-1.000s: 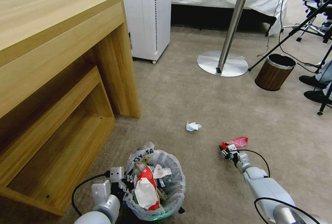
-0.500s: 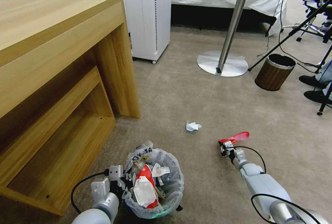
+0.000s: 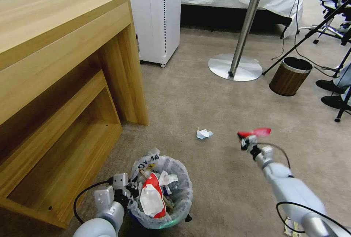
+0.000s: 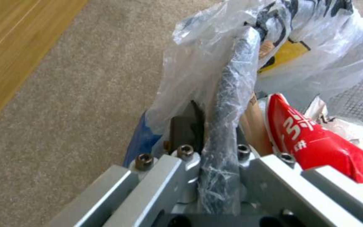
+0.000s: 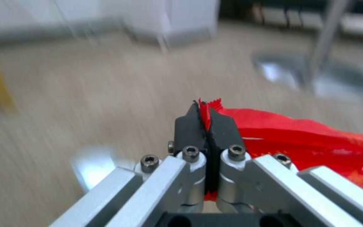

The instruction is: Pick up the trash bin and place the garbage on the floor into it.

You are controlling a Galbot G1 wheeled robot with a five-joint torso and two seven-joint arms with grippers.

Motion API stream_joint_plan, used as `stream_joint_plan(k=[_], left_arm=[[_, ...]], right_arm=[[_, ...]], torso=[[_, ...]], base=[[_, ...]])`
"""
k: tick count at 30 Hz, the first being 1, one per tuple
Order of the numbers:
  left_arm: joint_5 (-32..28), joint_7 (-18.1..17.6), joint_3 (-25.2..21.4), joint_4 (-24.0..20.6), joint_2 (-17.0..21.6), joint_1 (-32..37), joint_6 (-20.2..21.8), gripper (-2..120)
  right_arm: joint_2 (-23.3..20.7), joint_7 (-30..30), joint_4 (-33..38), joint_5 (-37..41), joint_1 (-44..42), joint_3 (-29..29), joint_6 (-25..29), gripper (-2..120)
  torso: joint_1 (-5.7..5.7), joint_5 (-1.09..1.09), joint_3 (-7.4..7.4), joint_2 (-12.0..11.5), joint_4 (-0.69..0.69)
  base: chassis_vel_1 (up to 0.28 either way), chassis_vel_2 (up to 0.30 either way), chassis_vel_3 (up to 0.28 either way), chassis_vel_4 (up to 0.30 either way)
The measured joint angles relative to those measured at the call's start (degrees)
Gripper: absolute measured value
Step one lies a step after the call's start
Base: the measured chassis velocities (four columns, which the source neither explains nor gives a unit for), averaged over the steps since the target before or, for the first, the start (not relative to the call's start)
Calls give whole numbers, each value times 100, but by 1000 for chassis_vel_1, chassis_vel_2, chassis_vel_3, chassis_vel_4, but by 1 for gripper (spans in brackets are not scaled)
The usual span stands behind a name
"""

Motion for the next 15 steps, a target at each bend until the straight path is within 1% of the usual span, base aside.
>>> stream_joint_plan(k=[1,3,4,6,8,9,10,12,13,15], left_arm=[[-56,-9,1,-4,10,-44,0,0],[-187,-46,47,-5,42,-161,-3,0],[-187,-46,47,-5,42,-161,-3,0],[-343,-103,140,24,90,-349,-8,0],[-481,-150,238,97,103,-548,-12,0],[-481,-150,238,97,103,-548,-12,0],[-577,-185,325,155,94,-708,-13,0],[-688,-230,449,230,66,-938,-21,0],[-688,-230,449,230,66,-938,-21,0],[-825,-307,614,316,15,-1233,-28,0]], right_arm=[[-84,-197,280,273,-1,-27,49,0],[-212,-635,804,871,33,-101,219,0],[-212,-635,804,871,33,-101,219,0],[-359,-898,1570,1445,91,-202,257,0],[-460,-976,2206,1781,131,-376,259,0],[-460,-976,2206,1781,131,-376,259,0],[-512,-1008,2613,1961,136,-533,233,0],[-537,-1017,3037,2113,142,-816,186,0],[-537,-1017,3037,2113,142,-816,186,0],[-487,-966,3341,2176,162,-1283,99,0]], torso=[[0,-1,0,0,1],[0,-1,0,0,-1],[0,-1,0,0,-1],[0,-2,0,0,0],[0,-4,0,0,1],[0,-4,0,0,1],[0,-1,0,0,1],[0,-4,-1,0,0],[0,-4,-1,0,0],[0,-2,0,0,-1]], base=[[0,0,0,0],[0,0,0,0],[0,0,0,0],[0,0,0,0],[0,0,0,0],[0,0,0,0],[0,0,0,0],[0,0,0,0],[0,0,0,0],[0,0,0,0]])
